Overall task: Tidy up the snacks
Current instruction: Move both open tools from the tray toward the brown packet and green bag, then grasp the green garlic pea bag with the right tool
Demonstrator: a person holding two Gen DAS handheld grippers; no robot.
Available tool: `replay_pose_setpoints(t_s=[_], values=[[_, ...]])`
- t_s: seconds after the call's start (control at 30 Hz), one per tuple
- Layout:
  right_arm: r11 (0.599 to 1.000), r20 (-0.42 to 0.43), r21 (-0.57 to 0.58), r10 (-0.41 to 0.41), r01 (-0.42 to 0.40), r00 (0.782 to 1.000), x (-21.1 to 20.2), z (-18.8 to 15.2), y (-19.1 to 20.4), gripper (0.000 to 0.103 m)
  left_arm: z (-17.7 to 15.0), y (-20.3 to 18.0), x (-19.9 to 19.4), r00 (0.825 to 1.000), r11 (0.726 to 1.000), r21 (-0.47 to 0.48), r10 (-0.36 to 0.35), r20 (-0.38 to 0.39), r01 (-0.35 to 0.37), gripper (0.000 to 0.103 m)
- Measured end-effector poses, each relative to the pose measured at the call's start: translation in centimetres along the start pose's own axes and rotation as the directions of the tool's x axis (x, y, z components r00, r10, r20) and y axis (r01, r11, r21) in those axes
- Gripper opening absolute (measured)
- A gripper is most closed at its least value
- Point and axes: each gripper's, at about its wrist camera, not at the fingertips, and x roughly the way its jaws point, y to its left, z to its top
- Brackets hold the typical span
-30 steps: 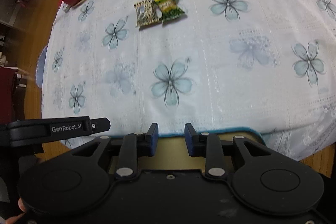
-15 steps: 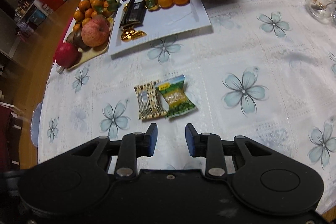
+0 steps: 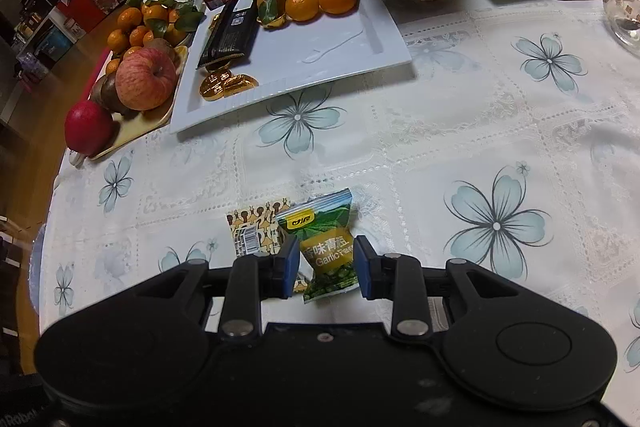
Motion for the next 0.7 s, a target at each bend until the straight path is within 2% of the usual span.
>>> replay_pose_setpoints(t_s=[0.23,0.6,0.7], values=[[1.0,0.016,-0.004,-0.016,0.016,1.0,1.5,0.4,0.3,0.032,0.3,0.4,0.2,0.999,0.999,-0.033,-0.045,-0.028,0.044,0.043],[1.0,0.032,0.0,-0.023,0.023,0.999,2.7,0.6,0.6,0.037,0.2,0.5,1.2,0.994,0.996,-0.044,-0.076,-0.078,0.073,0.043],[1.0,0.032,-0.007,-0.02,0.021,0.999,2.8,0.6,0.7,0.039,0.3,0.6,1.4,0.994,0.997,-0.055,-0.065,-0.082,0.061,0.043]])
